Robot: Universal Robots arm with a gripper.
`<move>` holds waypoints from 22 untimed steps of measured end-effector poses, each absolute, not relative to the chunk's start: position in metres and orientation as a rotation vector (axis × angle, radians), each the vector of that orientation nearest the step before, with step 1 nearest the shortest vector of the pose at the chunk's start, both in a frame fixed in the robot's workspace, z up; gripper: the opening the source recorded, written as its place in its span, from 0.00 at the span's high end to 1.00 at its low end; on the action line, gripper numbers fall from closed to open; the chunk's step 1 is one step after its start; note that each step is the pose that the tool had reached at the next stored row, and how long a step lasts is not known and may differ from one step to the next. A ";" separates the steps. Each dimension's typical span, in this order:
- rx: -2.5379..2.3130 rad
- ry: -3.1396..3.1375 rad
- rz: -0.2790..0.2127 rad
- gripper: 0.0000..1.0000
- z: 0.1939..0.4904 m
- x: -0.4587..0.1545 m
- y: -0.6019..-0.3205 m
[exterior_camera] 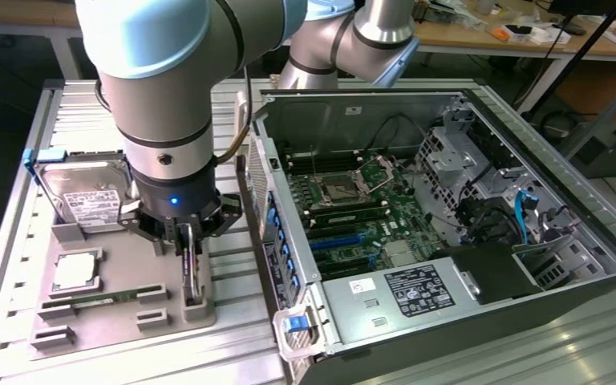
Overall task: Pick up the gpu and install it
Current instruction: 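Pick up the gpu and move the gpu toward the slot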
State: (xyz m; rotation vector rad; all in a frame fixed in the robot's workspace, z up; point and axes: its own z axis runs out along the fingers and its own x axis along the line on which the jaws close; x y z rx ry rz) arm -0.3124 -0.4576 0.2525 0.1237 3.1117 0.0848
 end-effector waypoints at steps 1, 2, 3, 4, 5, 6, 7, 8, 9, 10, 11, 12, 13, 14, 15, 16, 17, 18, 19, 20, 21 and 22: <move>0.124 3.112 0.085 0.73 0.252 -0.312 -0.458; 0.124 3.112 0.085 0.73 0.252 -0.312 -0.458; 0.124 3.112 0.085 0.73 0.252 -0.312 -0.458; 0.124 3.112 0.085 0.73 0.252 -0.312 -0.458; 0.124 3.112 0.085 0.73 0.252 -0.312 -0.458; 0.124 3.112 0.085 0.73 0.253 -0.312 -0.458; 0.124 3.112 0.085 0.73 0.252 -0.312 -0.458; 0.124 3.112 0.085 0.73 0.253 -0.312 -0.458; 0.124 3.112 0.084 0.73 0.253 -0.312 -0.458; 0.124 3.112 0.084 0.73 0.254 -0.312 -0.458; 0.124 3.112 0.085 0.73 0.254 -0.312 -0.458; 0.124 3.112 0.085 0.73 0.255 -0.312 -0.458; 0.124 3.112 0.085 0.73 0.256 -0.312 -0.458; 0.124 3.112 0.085 0.73 0.256 -0.312 -0.458; 0.124 3.112 0.085 0.73 0.257 -0.312 -0.458; 0.124 3.112 0.085 0.73 0.257 -0.312 -0.458; 0.124 3.112 0.085 0.73 0.259 -0.312 -0.458; 0.124 3.112 0.085 0.73 0.260 -0.312 -0.458; 0.124 3.112 0.085 0.73 0.262 -0.312 -0.458; 0.124 3.112 0.085 0.73 0.263 -0.312 -0.458; 0.124 3.112 0.085 0.73 0.265 -0.312 -0.458; 0.124 3.112 0.085 0.73 0.267 -0.312 -0.458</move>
